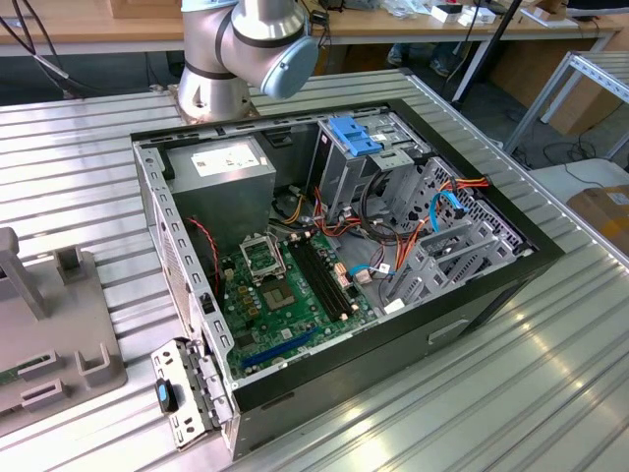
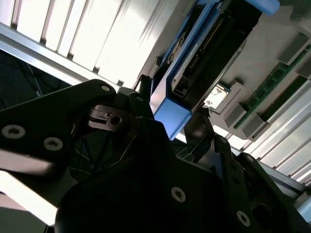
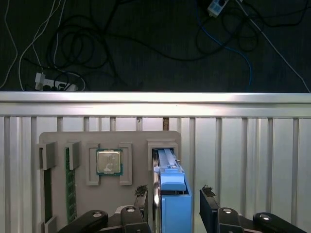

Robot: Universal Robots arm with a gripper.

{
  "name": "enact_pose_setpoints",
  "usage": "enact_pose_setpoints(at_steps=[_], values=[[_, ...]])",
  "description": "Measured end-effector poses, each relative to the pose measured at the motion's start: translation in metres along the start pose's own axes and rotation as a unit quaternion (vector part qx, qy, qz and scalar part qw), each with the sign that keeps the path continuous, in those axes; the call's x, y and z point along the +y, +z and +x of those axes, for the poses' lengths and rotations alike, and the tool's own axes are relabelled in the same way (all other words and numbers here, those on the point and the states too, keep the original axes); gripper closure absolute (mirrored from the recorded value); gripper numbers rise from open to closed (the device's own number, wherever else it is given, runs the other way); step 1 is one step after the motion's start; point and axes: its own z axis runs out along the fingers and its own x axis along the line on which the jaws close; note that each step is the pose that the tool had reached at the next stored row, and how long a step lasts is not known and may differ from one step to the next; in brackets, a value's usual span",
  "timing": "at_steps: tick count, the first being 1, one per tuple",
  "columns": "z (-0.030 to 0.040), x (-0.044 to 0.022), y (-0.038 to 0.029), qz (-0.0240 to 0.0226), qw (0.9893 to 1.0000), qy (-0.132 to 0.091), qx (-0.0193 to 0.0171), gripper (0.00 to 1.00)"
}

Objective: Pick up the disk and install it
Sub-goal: 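Pick up the disk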

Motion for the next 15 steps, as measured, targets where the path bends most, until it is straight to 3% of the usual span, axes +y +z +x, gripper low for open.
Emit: enact_pose_setpoints(at_steps=[4, 5, 7, 8, 15], values=[[0.0, 0.0001, 0.0001, 0.0, 1.0, 0.0, 0.0, 0.47], [0.0, 0.0001, 0.0001, 0.0, 1.0, 0.0, 0.0, 0.55], [0.0, 0.0002, 0.0001, 0.0, 1.0, 0.0, 0.0, 0.56], [0.0, 0.0002, 0.0001, -0.0001, 1.0, 0.0, 0.0, 0.62], [0.0, 0.0003, 0.0003, 0.0, 1.0, 0.0, 0.0, 0.63]])
